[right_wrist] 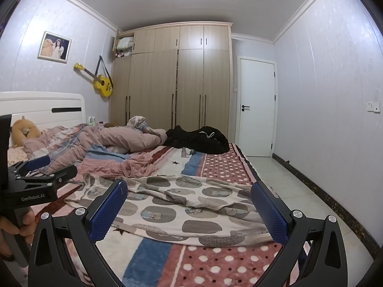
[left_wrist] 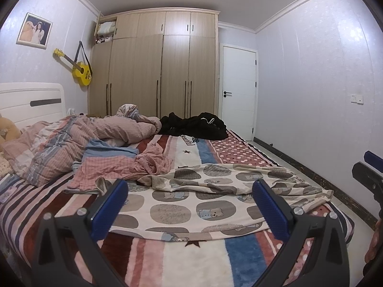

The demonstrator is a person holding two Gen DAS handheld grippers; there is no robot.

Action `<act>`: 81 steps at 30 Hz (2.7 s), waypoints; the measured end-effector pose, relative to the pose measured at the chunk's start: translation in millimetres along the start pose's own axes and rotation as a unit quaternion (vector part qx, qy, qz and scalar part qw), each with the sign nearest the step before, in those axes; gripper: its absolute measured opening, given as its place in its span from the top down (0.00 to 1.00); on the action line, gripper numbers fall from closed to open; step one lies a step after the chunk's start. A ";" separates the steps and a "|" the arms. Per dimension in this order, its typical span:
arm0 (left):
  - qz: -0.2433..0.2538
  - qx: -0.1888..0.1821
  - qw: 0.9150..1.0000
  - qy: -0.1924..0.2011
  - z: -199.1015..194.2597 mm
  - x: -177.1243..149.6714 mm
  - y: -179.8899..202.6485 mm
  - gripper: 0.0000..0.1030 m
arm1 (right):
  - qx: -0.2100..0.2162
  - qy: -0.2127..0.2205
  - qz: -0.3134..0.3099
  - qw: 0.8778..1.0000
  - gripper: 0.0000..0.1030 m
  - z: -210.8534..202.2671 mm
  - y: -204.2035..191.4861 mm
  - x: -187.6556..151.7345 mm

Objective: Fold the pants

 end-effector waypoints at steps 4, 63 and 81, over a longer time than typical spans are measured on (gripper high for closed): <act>-0.001 -0.002 1.000 0.000 0.4 -0.7 -1.1 0.01 | 0.000 -0.001 0.000 1.000 0.00 0.1 0.0 0.1; -0.213 0.112 0.940 -0.240 227.8 -135.7 -164.1 0.98 | -0.203 -0.215 0.232 0.927 0.63 215.0 260.6 -111.6; -0.102 0.043 0.961 -0.252 272.0 -13.6 -166.3 0.98 | -0.057 -0.262 0.122 0.956 0.96 242.2 243.0 -3.1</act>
Point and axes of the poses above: each gripper's, at about its wrist camera, not at the fingertips, and z roughly the way its jaws point, y to its right, x to its top, the point moved 1 cm from there along z, roughly the way its jaws point, and after that the axes turned 10 degrees about z, right-handed, at the moved point
